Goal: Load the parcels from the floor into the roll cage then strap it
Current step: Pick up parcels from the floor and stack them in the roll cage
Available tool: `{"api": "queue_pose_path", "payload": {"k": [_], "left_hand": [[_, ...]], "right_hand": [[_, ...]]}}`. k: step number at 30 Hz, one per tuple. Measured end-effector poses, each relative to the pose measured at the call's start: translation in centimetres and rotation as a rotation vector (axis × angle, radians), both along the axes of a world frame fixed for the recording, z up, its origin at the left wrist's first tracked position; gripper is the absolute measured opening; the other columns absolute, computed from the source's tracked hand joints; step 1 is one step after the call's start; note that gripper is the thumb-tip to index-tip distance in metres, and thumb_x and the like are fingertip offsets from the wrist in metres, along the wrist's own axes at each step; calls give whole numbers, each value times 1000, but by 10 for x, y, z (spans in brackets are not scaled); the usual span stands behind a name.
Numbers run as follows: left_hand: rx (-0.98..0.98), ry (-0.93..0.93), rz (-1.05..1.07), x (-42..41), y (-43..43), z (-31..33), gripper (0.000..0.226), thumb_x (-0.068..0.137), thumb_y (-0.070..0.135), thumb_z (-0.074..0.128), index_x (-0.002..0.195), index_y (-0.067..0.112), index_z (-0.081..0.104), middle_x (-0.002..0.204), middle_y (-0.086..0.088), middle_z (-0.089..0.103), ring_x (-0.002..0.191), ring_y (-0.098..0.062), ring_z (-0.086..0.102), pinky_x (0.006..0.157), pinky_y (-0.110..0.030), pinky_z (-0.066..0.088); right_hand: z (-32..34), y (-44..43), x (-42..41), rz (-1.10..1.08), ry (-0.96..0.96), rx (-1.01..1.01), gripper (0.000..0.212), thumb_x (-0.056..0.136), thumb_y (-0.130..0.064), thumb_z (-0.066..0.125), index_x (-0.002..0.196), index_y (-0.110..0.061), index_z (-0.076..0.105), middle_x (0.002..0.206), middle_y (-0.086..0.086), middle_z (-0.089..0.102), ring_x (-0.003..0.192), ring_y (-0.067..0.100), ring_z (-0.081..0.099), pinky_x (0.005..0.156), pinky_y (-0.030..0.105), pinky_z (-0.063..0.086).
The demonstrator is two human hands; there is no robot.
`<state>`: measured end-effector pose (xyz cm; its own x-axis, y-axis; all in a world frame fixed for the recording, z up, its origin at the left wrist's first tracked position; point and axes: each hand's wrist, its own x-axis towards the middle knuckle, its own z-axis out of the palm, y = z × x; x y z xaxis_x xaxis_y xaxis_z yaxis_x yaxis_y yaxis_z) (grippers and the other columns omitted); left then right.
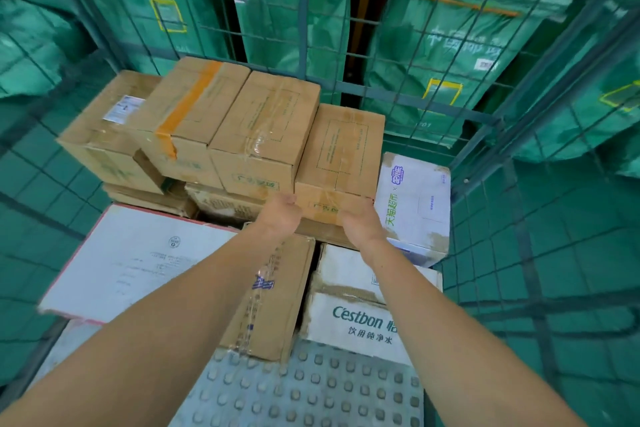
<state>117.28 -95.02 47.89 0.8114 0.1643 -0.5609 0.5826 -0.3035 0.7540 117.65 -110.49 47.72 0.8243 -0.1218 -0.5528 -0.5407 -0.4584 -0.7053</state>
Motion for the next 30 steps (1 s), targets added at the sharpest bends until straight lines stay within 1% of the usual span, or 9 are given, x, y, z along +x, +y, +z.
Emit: {"api": "queue_pose_path", "payload": {"k": [3,5,8,11,14,16,18,20,30], "left_hand": [[11,-75,60,-46,18,32,26,97,-1,49,122,-5,56,100,-15,60,78,-17,54,62,-17,40],[1,-67,77,-82,33,57,32,98,7,50,129,-1,54,112,-17,61,80,-17,57,67,-21,47],[30,-104,127,-128,60,78,29,98,13,50,124,7,60,113,-8,61,93,-22,55,76,-28,43],[8,-143,207,-173,89,92,26,95,8,54,119,11,61,103,-7,61,97,-27,58,77,-27,40],[-5,-173,347,-232,124,109,23,92,8,59,113,14,57,85,-7,59,77,-21,55,71,-29,42],[-26,-169,434,-274,149,112,35,90,11,62,124,11,55,100,-11,62,87,-23,58,76,-31,47],[-11,-172,509,-317,175,113,43,88,13,63,130,10,54,120,-14,61,106,-28,61,88,-36,49],[10,-177,601,-361,201,116,44,88,13,62,131,9,54,119,-14,62,106,-28,61,92,-37,49],[104,-152,1080,-597,304,117,41,85,15,66,124,10,56,79,-5,60,66,-22,56,64,-27,44]], "right_hand": [[39,21,-40,7,-14,49,40,93,-17,53,133,-21,50,111,1,63,83,11,56,70,28,46],[69,38,-69,44,-20,94,50,97,-12,53,144,-25,42,115,1,61,92,12,60,75,26,50],[100,65,-110,101,-26,120,60,101,-14,52,155,-13,27,152,9,42,130,25,49,105,35,41],[124,96,-148,139,-29,140,63,103,-20,51,158,-16,21,157,2,33,113,15,56,92,34,48],[141,132,-193,206,-74,150,58,101,-21,53,154,-15,30,141,3,48,106,19,55,86,32,47],[148,160,-225,280,-101,130,52,99,-17,53,148,-10,37,128,2,53,114,26,55,89,32,45],[151,189,-254,351,-100,143,58,98,-15,55,151,-9,34,140,8,51,124,26,52,93,30,42],[156,220,-288,437,-111,153,59,97,-15,55,152,-9,33,139,11,52,120,25,53,88,25,39],[155,361,-472,868,-96,220,57,95,-11,55,149,-8,37,115,6,57,82,19,58,67,28,45]]}}
